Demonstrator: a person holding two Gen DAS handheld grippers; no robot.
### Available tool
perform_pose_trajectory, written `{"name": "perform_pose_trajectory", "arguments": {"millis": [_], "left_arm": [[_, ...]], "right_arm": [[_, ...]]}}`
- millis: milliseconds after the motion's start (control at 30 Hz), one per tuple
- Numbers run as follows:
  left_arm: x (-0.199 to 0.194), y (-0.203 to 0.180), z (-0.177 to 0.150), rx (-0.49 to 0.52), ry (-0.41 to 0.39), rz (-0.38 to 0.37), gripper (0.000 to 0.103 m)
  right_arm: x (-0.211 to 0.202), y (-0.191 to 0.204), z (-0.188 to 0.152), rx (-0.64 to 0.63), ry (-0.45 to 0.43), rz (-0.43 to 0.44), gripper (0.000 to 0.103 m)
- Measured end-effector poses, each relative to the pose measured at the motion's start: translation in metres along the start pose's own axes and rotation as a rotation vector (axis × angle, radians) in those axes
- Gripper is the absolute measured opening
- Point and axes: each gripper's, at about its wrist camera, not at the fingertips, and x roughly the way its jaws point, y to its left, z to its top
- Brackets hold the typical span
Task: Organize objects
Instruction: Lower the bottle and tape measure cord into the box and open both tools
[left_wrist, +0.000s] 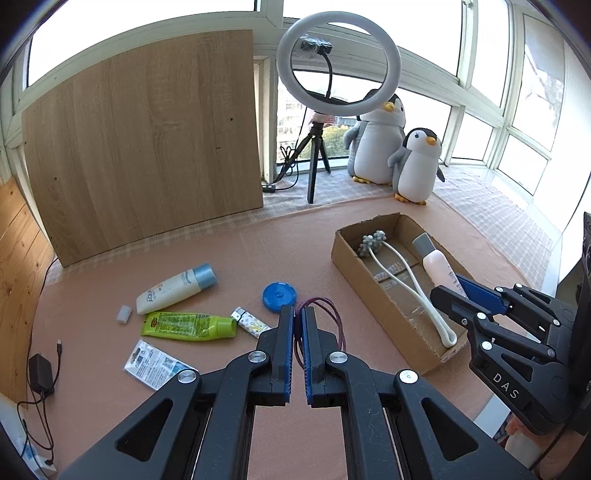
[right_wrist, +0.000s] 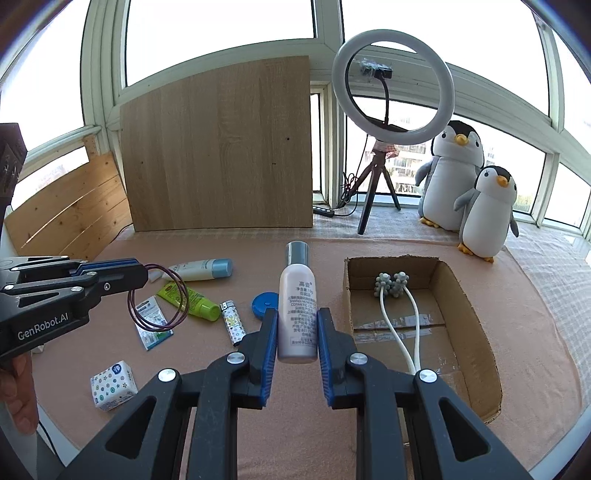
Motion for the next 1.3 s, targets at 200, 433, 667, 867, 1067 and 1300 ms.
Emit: {"name": "perform_pose_trajectory", "arguments": {"millis": [200,433,667,867,1067,1300], "left_arm": [[0.02,-0.043,0.013,0.073,0.013,-0.066,0.004],[0.046,-0.09,0.024,0.147,0.033,-0.139,0.004],[0.073,-0.126,0.03,0.193,0.054,-0.197,0.004],[0.096,-0.138,0.036,0.208,0.076,-0.22,0.004],[0.124,-0.146,0.039,0.223,0.13,-0.242,0.007],[0.129,-0.127,0.04,0.156,0.123,-0.196,0.046]], "right_arm": [[-0.01,-0.036,-0.008,0.062,0.0,-0.067,0.019],[-0.023,-0.074,-0.019,0.128,0.001,-0.147,0.019],[-0.029,-0.107,-0.034,0.185,0.021,-0.21,0.019],[-0.02,-0.126,-0.039,0.214,0.04,-0.223,0.019],[-0.002,-0.132,-0.036,0.215,0.055,-0.214,0.019],[0.013,-0.138,-0.03,0.212,0.082,-0.221,0.033]]}}
